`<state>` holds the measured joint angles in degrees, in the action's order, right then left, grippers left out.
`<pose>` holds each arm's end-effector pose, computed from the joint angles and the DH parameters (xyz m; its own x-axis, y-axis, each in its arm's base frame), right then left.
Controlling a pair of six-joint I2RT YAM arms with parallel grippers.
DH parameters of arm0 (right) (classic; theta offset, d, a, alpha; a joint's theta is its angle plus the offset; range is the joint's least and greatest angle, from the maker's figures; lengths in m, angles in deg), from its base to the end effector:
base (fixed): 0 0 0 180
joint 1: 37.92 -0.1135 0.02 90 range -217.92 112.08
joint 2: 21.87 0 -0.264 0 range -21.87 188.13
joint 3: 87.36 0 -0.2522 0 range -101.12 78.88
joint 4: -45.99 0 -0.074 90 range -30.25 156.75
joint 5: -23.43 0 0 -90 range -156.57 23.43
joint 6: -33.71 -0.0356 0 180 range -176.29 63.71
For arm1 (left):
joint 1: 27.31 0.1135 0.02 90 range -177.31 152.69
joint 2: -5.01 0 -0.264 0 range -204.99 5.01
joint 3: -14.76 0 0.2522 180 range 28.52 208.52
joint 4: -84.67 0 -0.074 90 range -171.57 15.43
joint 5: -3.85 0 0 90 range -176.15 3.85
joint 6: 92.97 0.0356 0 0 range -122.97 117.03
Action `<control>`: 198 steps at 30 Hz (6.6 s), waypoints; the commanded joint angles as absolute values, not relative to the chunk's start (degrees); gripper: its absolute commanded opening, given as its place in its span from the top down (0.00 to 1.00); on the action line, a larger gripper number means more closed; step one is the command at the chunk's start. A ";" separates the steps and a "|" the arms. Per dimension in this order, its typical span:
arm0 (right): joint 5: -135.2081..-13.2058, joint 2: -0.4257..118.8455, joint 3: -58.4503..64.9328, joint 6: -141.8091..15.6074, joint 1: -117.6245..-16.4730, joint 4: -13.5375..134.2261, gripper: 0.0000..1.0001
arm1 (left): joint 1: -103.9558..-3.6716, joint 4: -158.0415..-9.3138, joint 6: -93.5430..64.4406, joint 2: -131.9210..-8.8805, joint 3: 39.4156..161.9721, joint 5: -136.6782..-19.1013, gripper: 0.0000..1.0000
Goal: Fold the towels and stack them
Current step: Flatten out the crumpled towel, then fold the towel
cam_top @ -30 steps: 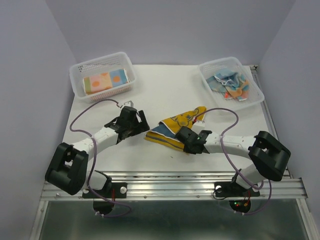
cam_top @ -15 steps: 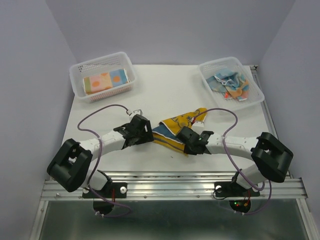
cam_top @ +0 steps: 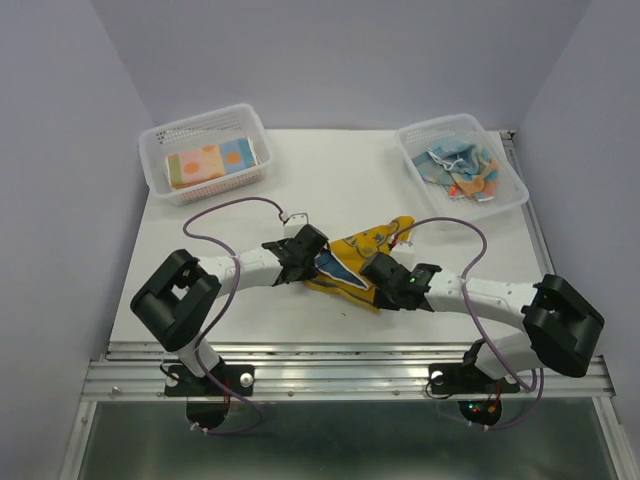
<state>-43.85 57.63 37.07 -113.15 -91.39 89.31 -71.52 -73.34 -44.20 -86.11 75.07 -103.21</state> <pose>0.1561 0.1877 0.1723 -0.8463 0.1551 -0.5097 0.1030 0.9863 0.1291 0.2274 -0.2066 0.1622 -0.7849 -0.1154 -0.6087 0.0294 0.9744 -0.2227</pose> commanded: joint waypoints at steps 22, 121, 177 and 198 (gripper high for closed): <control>-47.23 29.20 18.07 -97.69 -90.22 93.15 0.99 | -77.59 -73.14 -45.69 -42.99 78.43 -76.75 1.00; -85.99 52.32 28.85 -95.75 -58.66 75.21 0.99 | -52.00 -82.19 -45.59 -73.68 74.51 -78.23 1.00; -61.48 67.76 19.82 -87.41 -63.23 81.20 0.02 | -52.54 -78.15 -39.71 -81.29 79.33 -87.29 0.06; -54.88 85.62 8.56 -81.95 -62.18 79.53 0.61 | -50.34 -79.37 -35.05 -101.17 92.07 -80.97 0.82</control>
